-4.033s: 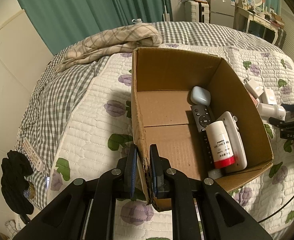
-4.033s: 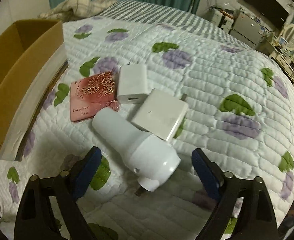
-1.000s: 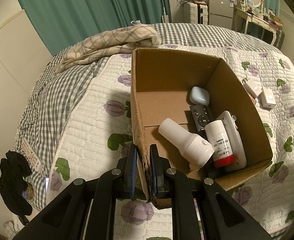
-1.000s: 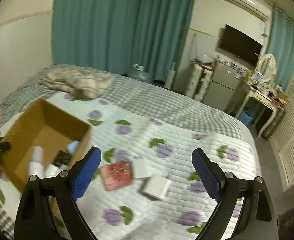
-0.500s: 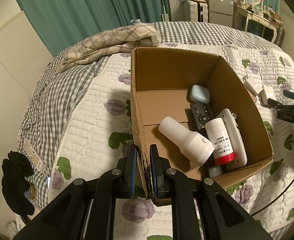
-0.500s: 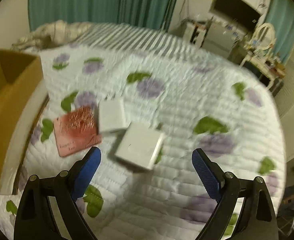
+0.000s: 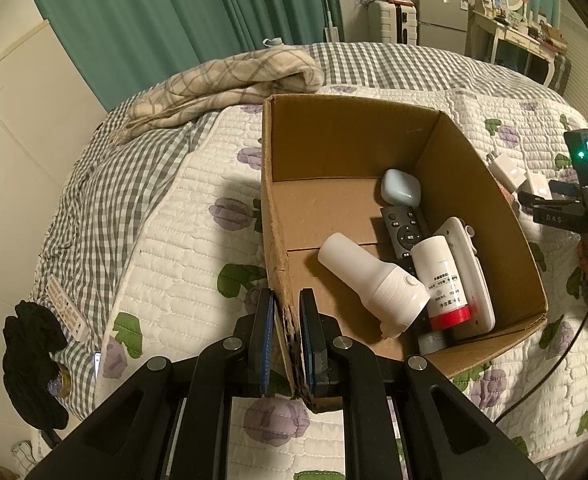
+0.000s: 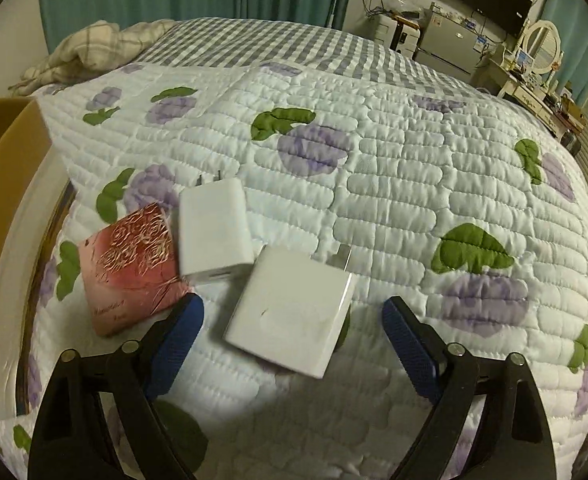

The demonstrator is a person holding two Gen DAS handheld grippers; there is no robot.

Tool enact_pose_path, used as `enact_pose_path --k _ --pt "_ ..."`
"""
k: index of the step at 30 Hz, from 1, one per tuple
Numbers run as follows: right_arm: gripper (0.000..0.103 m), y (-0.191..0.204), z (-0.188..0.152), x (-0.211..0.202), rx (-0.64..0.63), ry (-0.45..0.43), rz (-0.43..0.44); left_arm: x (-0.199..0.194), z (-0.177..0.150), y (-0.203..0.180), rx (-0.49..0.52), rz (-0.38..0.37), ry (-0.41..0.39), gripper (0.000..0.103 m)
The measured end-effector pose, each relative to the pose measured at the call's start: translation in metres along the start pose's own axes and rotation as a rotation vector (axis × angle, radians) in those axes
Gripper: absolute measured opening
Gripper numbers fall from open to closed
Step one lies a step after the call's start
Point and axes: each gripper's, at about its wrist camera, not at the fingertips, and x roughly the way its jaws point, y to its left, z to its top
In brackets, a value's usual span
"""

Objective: Organize rigid objects
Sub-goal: 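Grasp the large white charger on the quilt with the right gripper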

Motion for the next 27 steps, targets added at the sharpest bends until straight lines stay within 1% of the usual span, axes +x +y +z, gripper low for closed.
enact_pose_path --k 3,5,7,12,19,20,21,22,23,25,27 --pt "0.078 0.0 0.001 0.002 0.003 0.002 -0.009 0.0 0.0 0.0 -0.001 -0.001 -0.001 0.012" --pt "0.066 0.0 0.001 0.002 0.003 -0.001 -0.007 0.0 0.0 0.001 -0.001 -0.003 0.0 0.012" --pt "0.061 0.0 0.0 0.0 0.0 -0.008 0.007 0.0 -0.001 0.001 -0.002 -0.006 0.0 0.012" --pt "0.058 0.005 -0.002 -0.007 -0.014 -0.032 -0.028 0.0 -0.001 0.002 -0.003 -0.008 0.0 0.012" --pt "0.053 0.0 -0.006 -0.035 0.007 -0.111 -0.034 0.001 -0.002 0.003 -0.004 -0.01 0.0 0.012" --pt "0.051 0.0 -0.007 -0.04 0.008 -0.122 -0.034 0.001 -0.002 0.003 -0.004 -0.011 0.0 0.012" --pt "0.042 -0.001 -0.006 -0.049 0.007 -0.147 -0.048 0.001 -0.002 0.003 -0.005 -0.012 0.0 0.012" --pt "0.019 -0.001 -0.005 -0.056 0.007 -0.157 -0.018 0.001 -0.001 0.003 -0.004 -0.01 0.0 0.012" --pt "0.001 -0.002 -0.003 -0.062 0.011 -0.165 0.008 0.001 -0.002 0.003 -0.004 -0.011 0.0 0.012" --pt "0.001 0.002 0.0 -0.077 0.005 -0.184 -0.016 0.001 -0.002 0.003 -0.005 -0.009 0.0 0.012" --pt "0.001 0.005 0.004 -0.078 -0.008 -0.17 -0.02 0.001 -0.002 0.003 -0.004 -0.011 -0.001 0.012"
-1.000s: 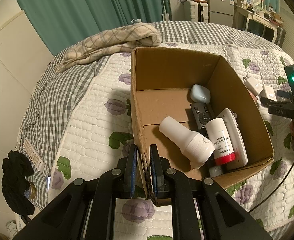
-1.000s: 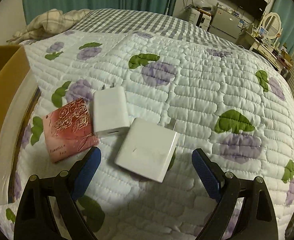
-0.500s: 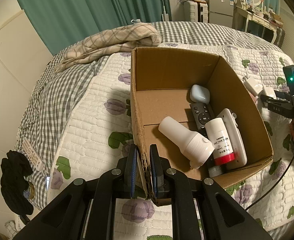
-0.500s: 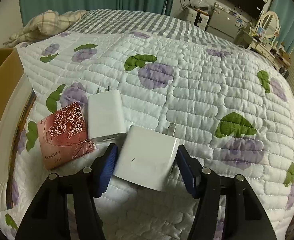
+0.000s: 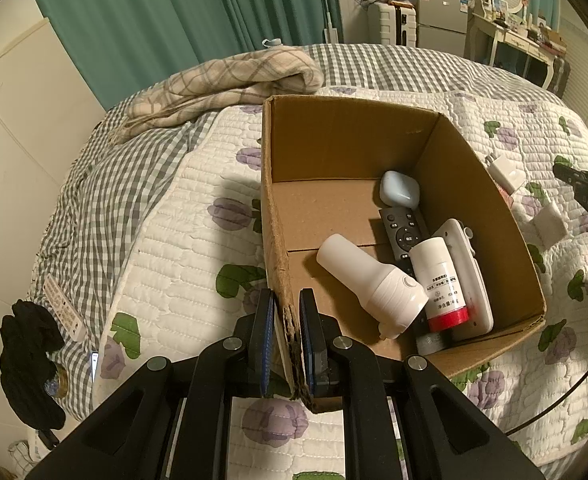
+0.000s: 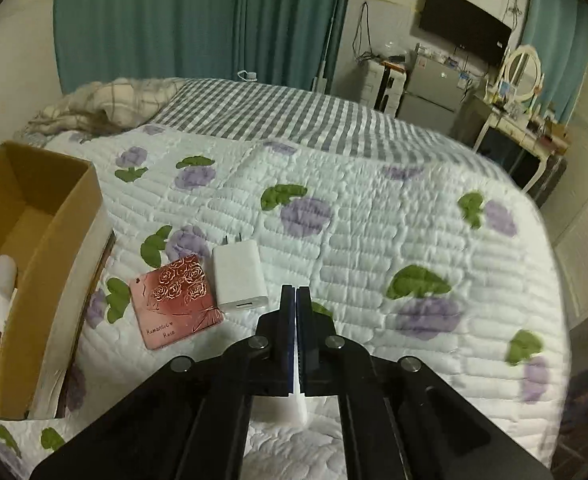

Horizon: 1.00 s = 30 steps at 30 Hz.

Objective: Organize rigid objects
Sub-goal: 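Grasp the large white charger on the quilt with the right gripper, then place the large white charger into the box and release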

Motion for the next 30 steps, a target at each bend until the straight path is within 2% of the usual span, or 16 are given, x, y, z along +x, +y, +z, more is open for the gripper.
enact_pose_path --k 3,6,7,8,10,15,18,21,22,24,28,30 --pt "0.001 -0.002 -0.003 0.006 0.025 0.032 0.036 0.001 0.001 0.0 0.001 -0.001 0.001 0.012" --pt "0.003 -0.007 -0.014 0.01 0.046 0.06 0.018 0.001 0.001 0.0 0.008 0.004 0.001 0.012" --pt "0.015 -0.007 -0.017 0.011 0.048 0.073 0.019 0.001 0.002 -0.001 0.008 0.005 0.0 0.012" --pt "0.042 -0.007 -0.02 0.013 0.053 0.083 0.025 0.002 0.002 -0.001 0.008 0.006 0.0 0.012" --pt "0.061 -0.004 -0.025 0.011 0.049 0.081 0.064 0.002 0.001 -0.002 0.008 0.007 -0.002 0.012" --pt "0.061 0.017 -0.034 0.019 -0.024 0.142 0.143 0.002 0.002 -0.002 0.008 0.01 -0.003 0.012" --pt "0.061 0.03 -0.04 0.035 -0.075 0.214 0.15 0.002 0.001 -0.002 0.01 0.01 -0.004 0.012" --pt "0.061 0.032 -0.043 0.044 -0.075 0.253 0.173 0.002 0.001 -0.002 0.01 0.01 -0.004 0.012" --pt "0.06 0.032 -0.043 0.045 -0.072 0.257 0.176 0.002 0.001 -0.002 0.009 0.009 -0.004 0.012" --pt "0.05 0.03 -0.044 0.045 -0.061 0.255 0.163 0.002 0.001 -0.002 0.009 0.009 -0.004 0.012" --pt "0.05 0.028 -0.043 0.037 -0.057 0.225 0.151 0.001 0.001 -0.002 0.009 0.008 -0.005 0.012" --pt "0.05 0.025 -0.04 0.023 -0.045 0.177 0.133 0.001 0.001 -0.002 0.008 0.006 -0.005 0.012"
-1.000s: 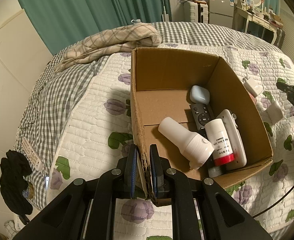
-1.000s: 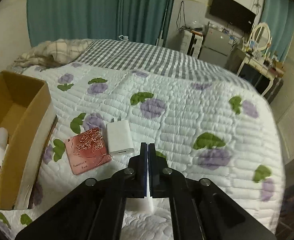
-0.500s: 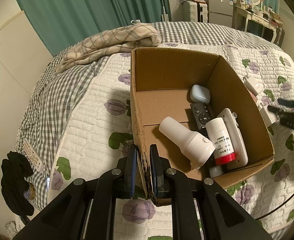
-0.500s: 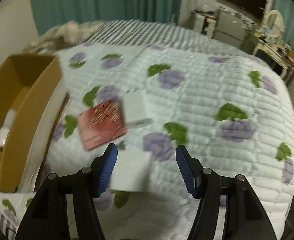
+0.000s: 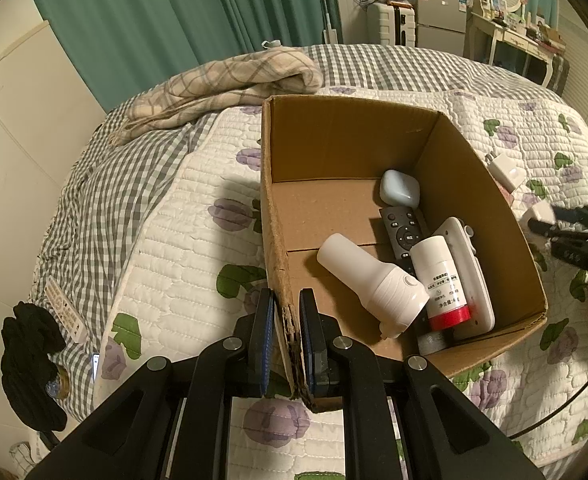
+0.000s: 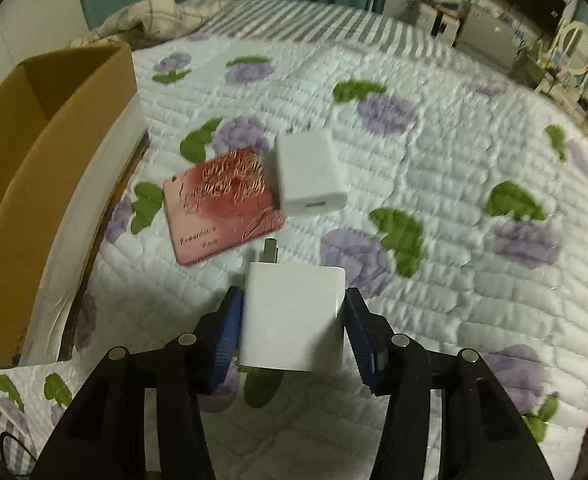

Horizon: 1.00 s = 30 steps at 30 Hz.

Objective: Organize rigid objects
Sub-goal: 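Place the large white charger into the box and release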

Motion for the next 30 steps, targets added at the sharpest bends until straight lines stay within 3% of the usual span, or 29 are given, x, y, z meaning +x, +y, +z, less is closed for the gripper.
enact_pose_path --k 6,13,16,22,30 --pt "0.05 0.009 0.021 -0.057 0.003 -0.145 0.055 0.0 0.001 0.0 -0.002 -0.003 -0.002 0.012" --pt "0.05 0.087 0.076 -0.099 -0.12 -0.289 0.206 0.0 0.001 0.001 -0.007 -0.007 -0.003 0.012" --pt "0.05 0.122 0.084 -0.091 -0.164 -0.283 0.243 -0.001 0.001 0.001 -0.012 -0.011 -0.003 0.012" --pt "0.05 0.17 0.093 -0.035 -0.197 -0.17 0.286 -0.001 0.0 0.003 -0.022 -0.014 -0.008 0.012" --pt "0.051 0.183 0.079 -0.019 -0.207 -0.124 0.267 0.0 -0.001 0.005 -0.021 -0.028 -0.016 0.012"
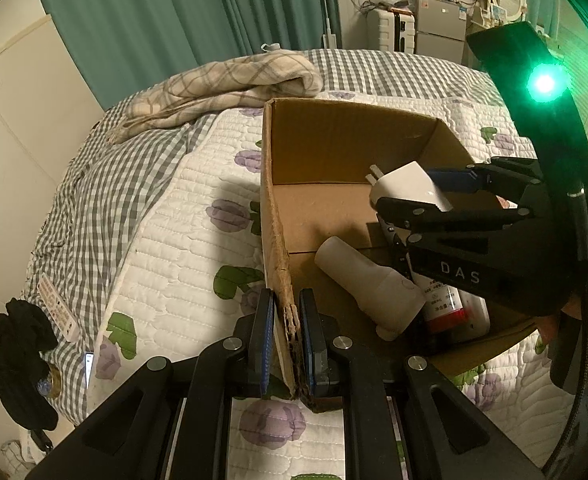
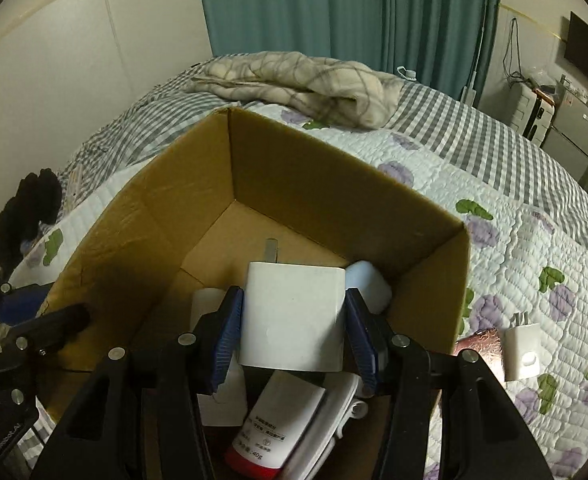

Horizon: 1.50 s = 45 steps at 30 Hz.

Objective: Organize rigid objects
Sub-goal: 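Place the large white charger into the box and release, then grasp the pink Romantic Rose card case with the right gripper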

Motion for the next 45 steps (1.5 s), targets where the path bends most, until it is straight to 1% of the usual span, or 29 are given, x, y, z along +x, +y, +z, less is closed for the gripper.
enact_pose_path --k 2,3,5,7,8,9,10,11,12,14,15,17,18,22,26,29,30,32,36,41,42,45 --pt "0.051 -0.003 0.0 -0.004 0.012 -0.007 -0.012 0.0 0.0 0.001 0.0 0.001 0.001 0.012" --pt "0.053 -0.004 0.001 -0.011 0.013 -0.032 -0.026 0.0 0.0 0.0 0.0 0.001 0.001 0.012" --pt "0.075 -0.008 0.004 -0.028 0.016 -0.087 -0.037 0.001 0.0 0.0 -0.001 -0.004 0.004 0.012" --pt "0.082 -0.016 0.007 -0.05 0.031 -0.149 -0.042 0.002 0.001 0.0 0.0 0.005 0.007 0.012" --pt "0.083 -0.022 0.008 -0.064 0.038 -0.179 -0.047 0.002 0.001 -0.001 0.001 0.003 0.007 0.012" --pt "0.084 -0.029 0.009 -0.075 0.044 -0.199 -0.057 0.002 0.001 -0.001 0.003 0.004 0.008 0.012" --pt "0.088 -0.034 0.01 -0.084 0.049 -0.216 -0.071 0.002 0.001 -0.001 0.003 0.005 0.008 0.012" --pt "0.092 -0.041 0.01 -0.095 0.054 -0.238 -0.092 0.002 0.001 -0.001 0.003 0.006 0.009 0.012" --pt "0.093 -0.05 0.008 -0.108 0.06 -0.27 -0.131 0.002 0.001 0.0 0.003 0.006 0.009 0.012" --pt "0.096 -0.065 0.003 -0.124 0.069 -0.309 -0.198 0.002 0.001 -0.002 0.01 0.012 0.01 0.012" --pt "0.097 -0.077 -0.002 -0.132 0.079 -0.327 -0.246 0.002 0.001 -0.002 0.012 0.015 0.01 0.012" --pt "0.103 -0.093 -0.011 -0.137 0.096 -0.336 -0.3 0.002 0.001 -0.003 0.012 0.019 0.011 0.012" --pt "0.103 -0.104 -0.018 -0.136 0.11 -0.325 -0.327 0.002 0.001 -0.002 0.012 0.02 0.012 0.012" --pt "0.103 -0.131 -0.041 -0.115 0.147 -0.24 -0.356 0.002 0.001 -0.002 0.008 0.025 0.015 0.012" --pt "0.103 -0.146 -0.067 -0.076 0.21 -0.132 -0.278 0.003 0.001 -0.004 0.013 0.035 0.017 0.012" --pt "0.103 -0.148 -0.082 -0.044 0.227 -0.059 -0.252 0.002 0.0 -0.004 0.017 0.038 0.016 0.012" --pt "0.103 -0.148 -0.087 -0.031 0.228 -0.02 -0.237 0.002 0.0 -0.004 0.016 0.037 0.016 0.012" --pt "0.103 -0.148 -0.093 -0.016 0.233 0.025 -0.221 0.003 0.0 -0.004 0.015 0.035 0.017 0.012" --pt "0.103 -0.153 -0.092 -0.001 0.273 0.042 -0.174 0.004 0.0 -0.005 0.018 0.033 0.017 0.012" --pt "0.103 -0.145 -0.084 0.022 0.251 0.081 -0.174 0.004 0.0 -0.004 0.016 0.03 0.016 0.012" --pt "0.103 -0.143 -0.082 0.026 0.242 0.086 -0.185 0.005 0.0 -0.003 0.016 0.034 0.018 0.012" --pt "0.103 -0.148 -0.079 0.033 0.266 0.089 -0.196 0.006 0.0 -0.002 0.013 0.027 0.019 0.012"
